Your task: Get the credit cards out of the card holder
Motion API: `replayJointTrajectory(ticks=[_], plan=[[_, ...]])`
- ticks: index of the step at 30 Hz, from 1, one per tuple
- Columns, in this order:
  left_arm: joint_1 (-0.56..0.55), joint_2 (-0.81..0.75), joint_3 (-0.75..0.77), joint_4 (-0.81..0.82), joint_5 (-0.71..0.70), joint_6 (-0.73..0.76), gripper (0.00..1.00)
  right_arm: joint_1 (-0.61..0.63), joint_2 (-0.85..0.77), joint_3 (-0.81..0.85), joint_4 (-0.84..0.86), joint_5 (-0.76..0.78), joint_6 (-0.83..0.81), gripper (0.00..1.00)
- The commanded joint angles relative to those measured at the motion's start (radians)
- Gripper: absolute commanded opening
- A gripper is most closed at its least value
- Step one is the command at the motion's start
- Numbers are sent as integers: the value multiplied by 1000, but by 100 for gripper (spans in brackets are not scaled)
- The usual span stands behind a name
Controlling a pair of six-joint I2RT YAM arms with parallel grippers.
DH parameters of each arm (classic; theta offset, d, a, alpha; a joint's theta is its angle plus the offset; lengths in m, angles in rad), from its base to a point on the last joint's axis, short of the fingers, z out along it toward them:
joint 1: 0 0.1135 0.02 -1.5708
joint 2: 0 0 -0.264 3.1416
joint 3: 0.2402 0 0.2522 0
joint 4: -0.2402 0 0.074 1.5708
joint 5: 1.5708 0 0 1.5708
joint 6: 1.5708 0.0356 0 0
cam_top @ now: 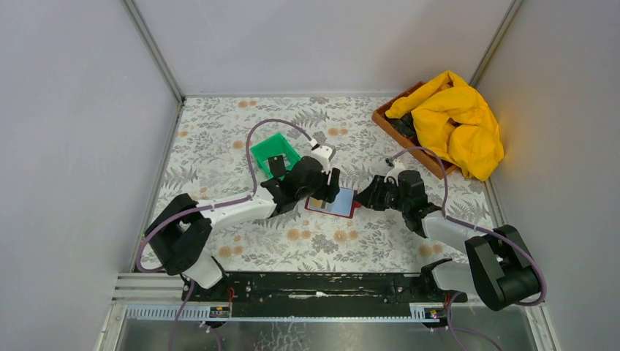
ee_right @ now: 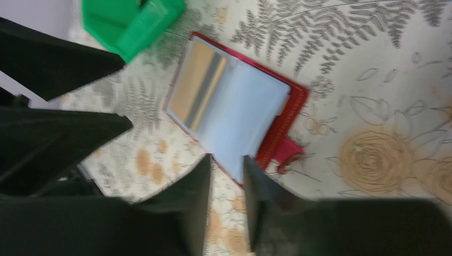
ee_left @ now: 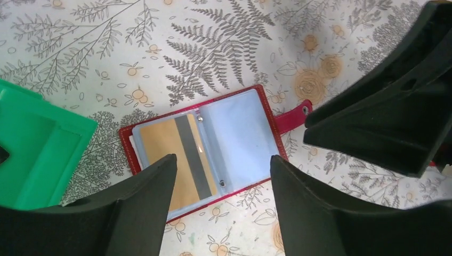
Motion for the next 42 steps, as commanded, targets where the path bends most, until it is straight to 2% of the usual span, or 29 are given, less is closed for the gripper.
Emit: replayJointTrajectory(ticks=[1, 2, 3, 5, 6, 9, 11, 14, 16, 20, 25, 29, 35, 38, 42], plan=[[17, 22, -105, 274, -103, -83, 73, 8, 58, 38, -29, 76, -48, 21], [17, 43, -115, 279, -103, -100, 67, 8, 65, 32, -15, 70, -46, 6], [17, 59, -126, 285, -106, -109, 58, 9, 69, 30, -4, 58, -45, 1], [18, 61, -158, 308, -127, -129, 37, 19, 61, 25, 11, 30, -49, 0], [17, 51, -179, 325, -140, -130, 31, 37, 50, 28, 0, 36, -57, 0], [18, 16, -213, 364, -128, -104, 27, 180, 6, 74, -147, 214, -147, 0], [20, 2, -208, 362, -120, -86, 36, 281, -7, 86, -182, 280, -178, 0], [27, 4, -186, 340, -127, -78, 64, 324, 16, 77, -165, 283, -152, 0], [44, 16, -179, 328, -103, -86, 71, 333, 49, 64, -140, 283, -124, 0], [97, 24, -196, 335, -16, -128, 74, 337, 125, 55, -134, 306, -89, 0], [116, 3, -240, 361, 16, -132, 76, 330, 203, 68, -149, 353, -39, 0], [119, 3, -246, 364, 54, -128, 82, 264, 254, 90, -162, 333, -11, 0], [119, 4, -257, 392, 97, -132, 85, 91, 216, 91, -171, 264, -18, 0], [119, 16, -257, 404, 96, -129, 85, 71, 177, 116, -206, 261, -68, 0], [119, 34, -255, 427, 94, -132, 83, 71, 109, 111, -153, 156, -102, 0]])
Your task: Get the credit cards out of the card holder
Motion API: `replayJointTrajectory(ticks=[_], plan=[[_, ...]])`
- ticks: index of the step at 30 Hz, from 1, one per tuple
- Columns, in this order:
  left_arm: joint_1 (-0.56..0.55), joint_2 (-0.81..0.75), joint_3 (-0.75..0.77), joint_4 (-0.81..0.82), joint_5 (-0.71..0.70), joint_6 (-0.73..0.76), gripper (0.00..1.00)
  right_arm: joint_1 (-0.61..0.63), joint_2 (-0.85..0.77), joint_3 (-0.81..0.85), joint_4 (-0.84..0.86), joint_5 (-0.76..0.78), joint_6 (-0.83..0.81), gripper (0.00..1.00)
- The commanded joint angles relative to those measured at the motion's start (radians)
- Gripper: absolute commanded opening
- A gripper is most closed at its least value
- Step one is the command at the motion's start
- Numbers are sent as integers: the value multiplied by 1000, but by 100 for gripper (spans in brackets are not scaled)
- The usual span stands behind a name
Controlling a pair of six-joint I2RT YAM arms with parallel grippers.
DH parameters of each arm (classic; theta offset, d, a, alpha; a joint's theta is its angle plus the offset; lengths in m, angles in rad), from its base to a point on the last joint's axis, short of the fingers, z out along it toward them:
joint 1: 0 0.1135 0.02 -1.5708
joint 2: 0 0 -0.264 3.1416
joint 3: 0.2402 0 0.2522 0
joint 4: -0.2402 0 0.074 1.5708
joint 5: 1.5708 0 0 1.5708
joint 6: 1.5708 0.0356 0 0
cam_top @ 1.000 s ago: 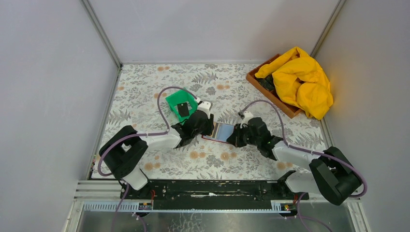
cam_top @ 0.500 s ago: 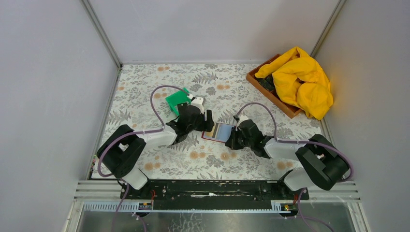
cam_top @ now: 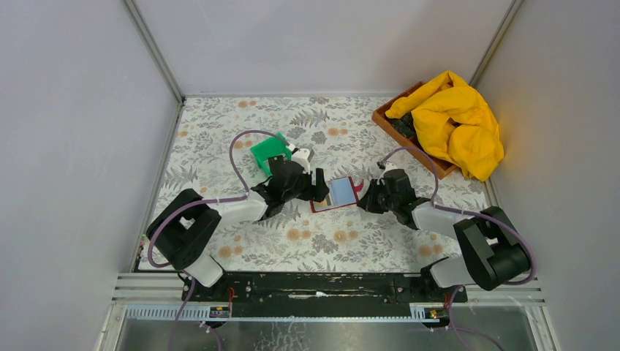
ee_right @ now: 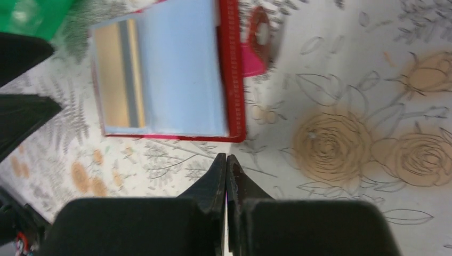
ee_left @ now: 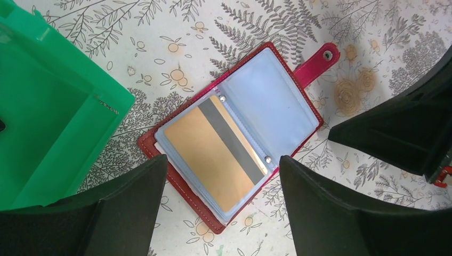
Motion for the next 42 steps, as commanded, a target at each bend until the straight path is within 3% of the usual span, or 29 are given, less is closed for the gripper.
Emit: replayJointTrajectory(ticks=[1, 7, 12, 15, 17, 20, 25, 33, 36, 42], plan=[[1, 14, -10, 111, 10, -6, 82, 0, -92, 11, 42, -108, -57, 0], [1, 24, -26, 155, -45, -51, 77, -1, -97, 76, 65, -41, -54, 7], [0, -185, -137, 242, -120, -59, 75, 3, 28, 230, 56, -112, -54, 7], [0, -371, -210, 237, -201, -58, 75, 45, 99, 375, -31, -55, -116, 22], [0, -493, -237, 195, -249, -53, 75, 103, 156, 505, -135, 34, -196, 41], [1, -641, -261, 99, -341, -65, 76, 174, 290, 723, -279, 113, -278, 51], [4, -752, -245, -104, -484, -85, 76, 246, 482, 988, -381, 154, -341, 52], [5, -864, -314, -183, -524, -122, 77, 344, 686, 1216, -458, 225, -382, 50], [5, -883, -311, -209, -530, -115, 77, 351, 713, 1224, -444, 262, -386, 49], [6, -886, -311, -220, -532, -99, 77, 350, 705, 1205, -424, 311, -380, 32]])
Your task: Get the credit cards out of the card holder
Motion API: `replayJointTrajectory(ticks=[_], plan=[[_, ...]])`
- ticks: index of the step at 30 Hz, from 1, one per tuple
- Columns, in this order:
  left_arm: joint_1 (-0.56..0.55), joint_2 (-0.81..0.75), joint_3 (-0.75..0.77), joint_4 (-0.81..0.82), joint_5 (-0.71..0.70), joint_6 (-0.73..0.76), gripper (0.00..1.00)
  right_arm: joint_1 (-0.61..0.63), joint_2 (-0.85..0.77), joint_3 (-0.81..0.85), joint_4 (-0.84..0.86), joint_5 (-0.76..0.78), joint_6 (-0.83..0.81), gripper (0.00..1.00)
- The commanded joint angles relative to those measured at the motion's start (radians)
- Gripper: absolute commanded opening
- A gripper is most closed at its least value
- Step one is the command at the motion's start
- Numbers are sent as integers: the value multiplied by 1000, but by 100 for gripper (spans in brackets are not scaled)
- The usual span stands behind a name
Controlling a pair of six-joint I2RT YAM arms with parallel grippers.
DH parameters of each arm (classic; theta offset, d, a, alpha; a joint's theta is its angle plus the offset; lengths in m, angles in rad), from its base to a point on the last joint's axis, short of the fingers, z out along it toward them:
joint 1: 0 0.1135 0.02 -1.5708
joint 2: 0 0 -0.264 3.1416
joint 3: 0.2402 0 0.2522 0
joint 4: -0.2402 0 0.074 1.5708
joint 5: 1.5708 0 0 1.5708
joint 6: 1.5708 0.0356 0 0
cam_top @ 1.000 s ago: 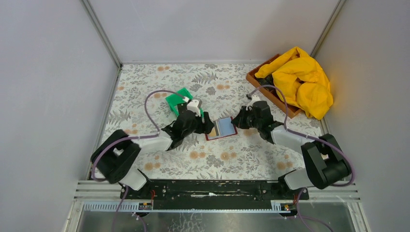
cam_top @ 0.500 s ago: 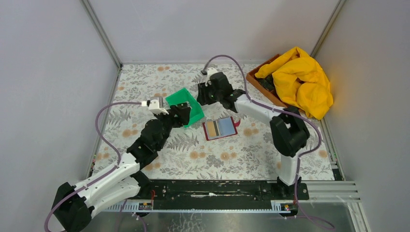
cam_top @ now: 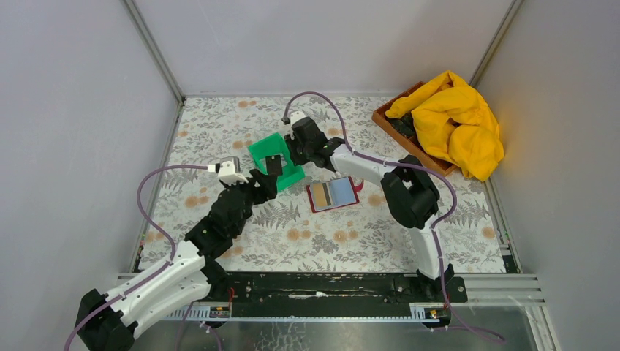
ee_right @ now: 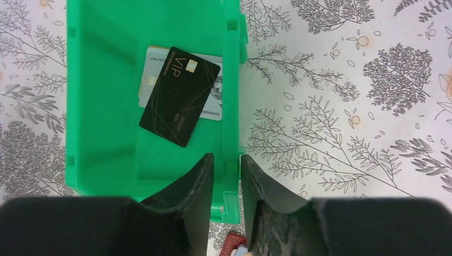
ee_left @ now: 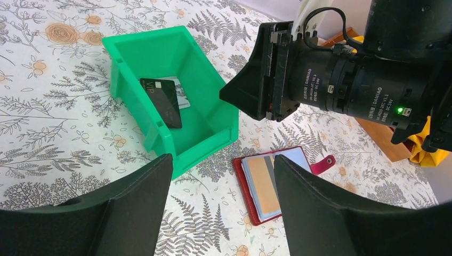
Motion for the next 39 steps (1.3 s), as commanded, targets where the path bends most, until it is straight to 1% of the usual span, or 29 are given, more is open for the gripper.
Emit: replayJointTrajectory(ticks=[1, 4, 6, 8, 15, 17, 19, 20, 22, 24, 34, 39], plan=[[5, 1, 0, -2, -28, 10, 77, 2, -6, 3, -15, 74, -12, 29], [6, 22, 1, 7, -5, 5, 77, 1, -6, -13, -19, 104, -23, 26], [6, 34, 0, 14, 9, 2, 77, 2, 3, -10, -25, 119, -31, 28], [5, 36, -1, 17, 15, 0, 77, 1, 11, -5, -28, 127, -33, 33], [6, 19, -8, 11, 14, 9, 77, 1, 20, -1, -26, 122, -34, 32], [6, 20, -9, 11, 16, 9, 77, 1, 20, -2, -26, 124, -33, 28], [6, 25, -13, 16, 19, 8, 77, 2, 18, -2, -25, 125, -33, 20], [6, 28, -14, 19, 21, 8, 77, 1, 16, -5, -25, 127, -31, 14], [6, 36, -18, 25, 22, 7, 77, 2, 4, -16, -20, 134, -26, 5], [5, 45, -18, 32, 29, 6, 77, 2, -12, -33, -9, 146, -24, 0], [5, 92, -19, 74, 58, 3, 77, -9, -99, -102, -11, 248, -10, 0], [7, 114, -16, 93, 79, 2, 77, -23, -145, -123, -37, 333, 20, 0]])
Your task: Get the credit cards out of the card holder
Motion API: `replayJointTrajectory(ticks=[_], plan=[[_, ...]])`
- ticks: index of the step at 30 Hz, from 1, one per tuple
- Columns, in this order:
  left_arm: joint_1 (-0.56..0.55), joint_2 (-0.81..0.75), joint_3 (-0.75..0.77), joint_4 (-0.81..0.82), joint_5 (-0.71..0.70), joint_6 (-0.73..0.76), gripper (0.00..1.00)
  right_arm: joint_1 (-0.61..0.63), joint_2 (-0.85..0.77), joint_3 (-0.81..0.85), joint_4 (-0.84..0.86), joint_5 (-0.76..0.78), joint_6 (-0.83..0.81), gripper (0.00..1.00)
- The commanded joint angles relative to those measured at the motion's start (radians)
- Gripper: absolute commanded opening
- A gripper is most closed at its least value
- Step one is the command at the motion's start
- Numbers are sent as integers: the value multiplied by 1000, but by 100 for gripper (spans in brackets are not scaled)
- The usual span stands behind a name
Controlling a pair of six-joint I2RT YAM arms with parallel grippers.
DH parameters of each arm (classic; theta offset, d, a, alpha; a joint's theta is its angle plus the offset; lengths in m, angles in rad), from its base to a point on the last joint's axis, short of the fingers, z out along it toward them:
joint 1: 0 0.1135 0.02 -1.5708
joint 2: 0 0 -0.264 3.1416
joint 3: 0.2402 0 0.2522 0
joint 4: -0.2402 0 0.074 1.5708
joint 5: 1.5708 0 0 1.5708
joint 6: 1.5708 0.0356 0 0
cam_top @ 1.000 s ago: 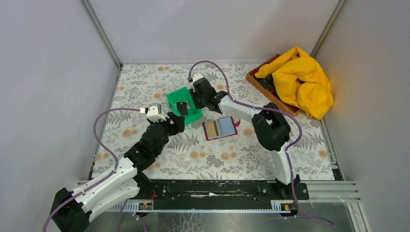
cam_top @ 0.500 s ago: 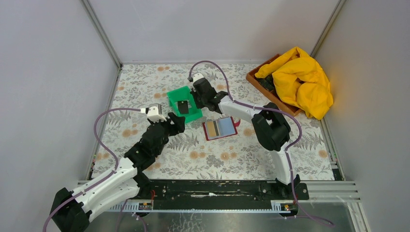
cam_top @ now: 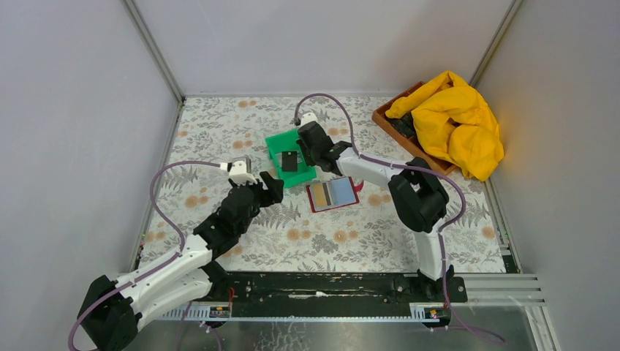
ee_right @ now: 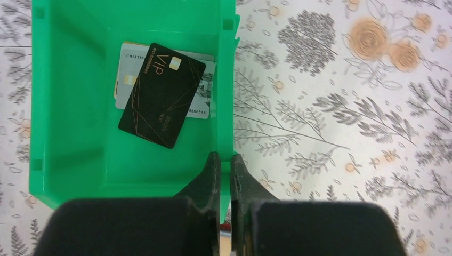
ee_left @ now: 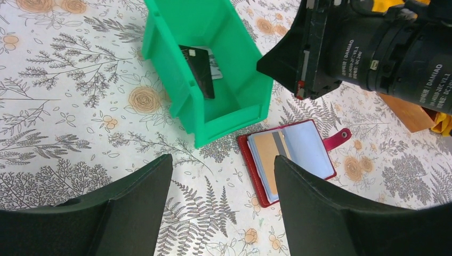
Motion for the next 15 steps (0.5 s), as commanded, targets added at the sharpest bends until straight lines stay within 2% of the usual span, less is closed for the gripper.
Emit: replayJointTrajectory(ticks=[1, 6, 11, 12, 15], plan=[[7, 17, -4, 82, 24, 1, 77, -19, -78, -17, -49, 137, 42, 0], [6, 31, -4, 99, 40, 0, 77, -32, -110, -44, -84, 241, 109, 0], [6, 57, -6, 125, 68, -4, 77, -54, -110, -63, -98, 242, 143, 0], [6, 63, -6, 128, 73, -4, 77, -54, -111, -71, -92, 244, 145, 5], [7, 76, -10, 140, 88, -8, 77, -54, -146, -121, -37, 216, 141, 33]])
